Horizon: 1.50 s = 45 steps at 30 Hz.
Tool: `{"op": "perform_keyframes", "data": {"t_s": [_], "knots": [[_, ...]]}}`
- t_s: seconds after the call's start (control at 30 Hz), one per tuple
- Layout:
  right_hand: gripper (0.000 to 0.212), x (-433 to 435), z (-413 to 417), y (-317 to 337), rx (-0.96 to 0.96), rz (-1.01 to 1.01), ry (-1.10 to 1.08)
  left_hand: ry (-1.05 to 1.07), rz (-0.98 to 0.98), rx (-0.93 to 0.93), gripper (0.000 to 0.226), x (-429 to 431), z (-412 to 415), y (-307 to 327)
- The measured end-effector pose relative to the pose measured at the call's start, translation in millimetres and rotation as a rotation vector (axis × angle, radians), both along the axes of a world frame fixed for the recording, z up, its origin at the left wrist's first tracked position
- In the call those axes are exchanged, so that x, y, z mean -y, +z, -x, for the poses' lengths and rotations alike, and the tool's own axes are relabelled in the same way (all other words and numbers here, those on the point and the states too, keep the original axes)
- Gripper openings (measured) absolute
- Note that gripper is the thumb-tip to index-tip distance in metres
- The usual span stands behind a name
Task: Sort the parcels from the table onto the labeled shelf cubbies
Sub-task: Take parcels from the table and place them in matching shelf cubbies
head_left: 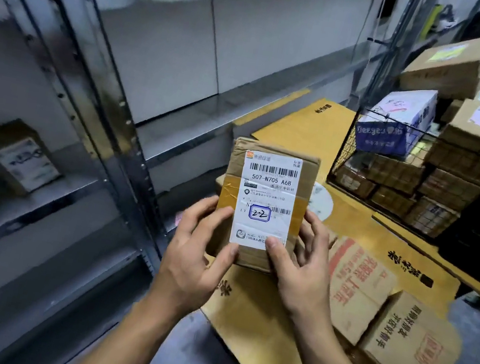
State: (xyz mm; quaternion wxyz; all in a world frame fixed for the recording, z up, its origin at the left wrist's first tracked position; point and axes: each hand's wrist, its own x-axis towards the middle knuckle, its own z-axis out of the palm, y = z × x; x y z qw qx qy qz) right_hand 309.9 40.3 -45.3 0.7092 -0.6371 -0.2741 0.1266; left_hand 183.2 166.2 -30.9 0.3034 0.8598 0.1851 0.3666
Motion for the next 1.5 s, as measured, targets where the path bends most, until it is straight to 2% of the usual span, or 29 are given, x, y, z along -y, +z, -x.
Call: {"op": "perform_keyframes", "data": {"t_s": [0.13, 0.23, 0.33, 0.5, 0.67, 0.83, 1.07, 1.2, 1.5], "knots": [[0.059, -29, 32, 7, 0.026, -0.037, 0.086, 0.112, 0.018, 0.025, 0.051, -17, 50, 14], [0.059, -53, 72, 12, 0.042, -0.050, 0.168, 0.252, 0.031, 0.073, 0.050, -28, 108, 25], [0.059, -74, 121, 19, 0.052, -0.070, 0.257, 0.352, 0.020, 0.044, 0.053, -34, 177, 33], [0.059, -109, 220, 37, 0.040, -0.136, 0.434, 0.537, -0.054, -0.261, 0.059, -47, 317, 52], [0.059, -146, 331, 62, 0.014, -0.212, 0.635, 0.869, -0.147, -0.684, 0.059, -57, 452, 78], [0.058, -176, 435, 86, 0.008, -0.253, 0.814, 1.058, -0.202, -0.824, 0.057, -48, 554, 103], [0.053, -226, 553, 116, -0.015, -0.353, 0.968, 1.217, -0.125, -0.839, 0.054, -53, 649, 118], [0.058, -259, 610, 129, 0.007, -0.384, 1.038, 1.290, -0.105, -0.831, 0.053, -70, 691, 124], [0.057, -327, 709, 134, 0.030, -0.425, 1.175, 1.439, -0.075, -0.712, 0.051, -112, 778, 139]]}}
